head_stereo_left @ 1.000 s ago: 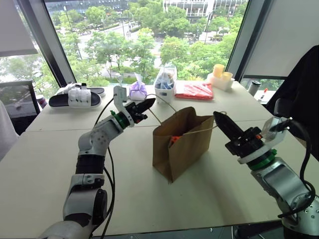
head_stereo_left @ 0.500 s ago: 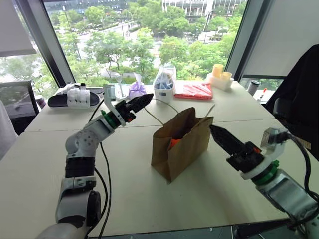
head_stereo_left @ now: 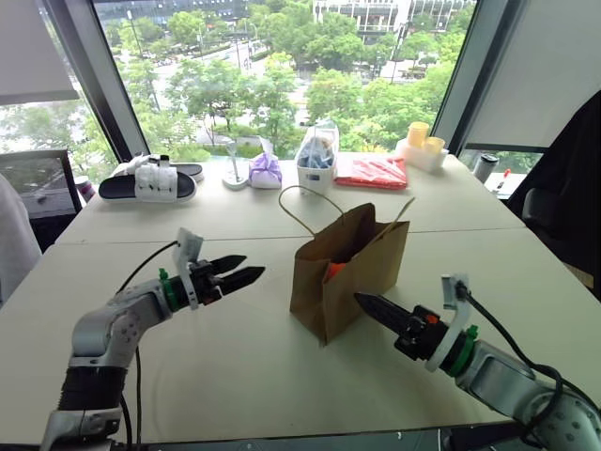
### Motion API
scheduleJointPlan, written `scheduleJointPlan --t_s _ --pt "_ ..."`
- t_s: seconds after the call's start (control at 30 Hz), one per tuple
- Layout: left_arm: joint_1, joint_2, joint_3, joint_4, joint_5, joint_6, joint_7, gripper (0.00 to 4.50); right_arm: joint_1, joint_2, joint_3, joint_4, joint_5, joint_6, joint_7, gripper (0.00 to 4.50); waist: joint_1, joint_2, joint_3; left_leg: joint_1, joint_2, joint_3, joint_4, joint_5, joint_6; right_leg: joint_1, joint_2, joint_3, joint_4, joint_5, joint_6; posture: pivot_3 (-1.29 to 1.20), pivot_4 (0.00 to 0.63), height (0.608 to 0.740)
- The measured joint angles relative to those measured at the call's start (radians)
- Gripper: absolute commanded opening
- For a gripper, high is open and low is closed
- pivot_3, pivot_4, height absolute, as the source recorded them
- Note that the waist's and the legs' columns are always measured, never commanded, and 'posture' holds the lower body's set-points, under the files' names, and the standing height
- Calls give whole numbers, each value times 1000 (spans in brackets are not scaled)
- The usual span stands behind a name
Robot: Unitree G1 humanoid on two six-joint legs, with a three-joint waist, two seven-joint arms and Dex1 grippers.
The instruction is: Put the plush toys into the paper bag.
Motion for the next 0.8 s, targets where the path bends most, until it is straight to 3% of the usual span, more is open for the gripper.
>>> scheduleJointPlan --t_s 0.6,0.77,0.8 --pt "-59 -85 -305 -85 160 -113 -62 4500 -121 134 60 93 -204 22 -16 31 -1 1 0 1 0 1 0 0 0 1 1 0 0 0 0 0 150 740" --pt "-71 -129 -333 -53 227 -160 -35 4500 -128 157 52 93 -223 24 -18 31 -2 1 0 1 0 1 -1 0 0 1 1 0 0 0 0 0 150 740" --pt "-71 -139 -341 -36 243 -173 -28 4245 -128 160 51 92 -221 27 -18 5 -2 1 0 1 0 1 -1 0 0 1 1 0 0 0 0 0 150 740"
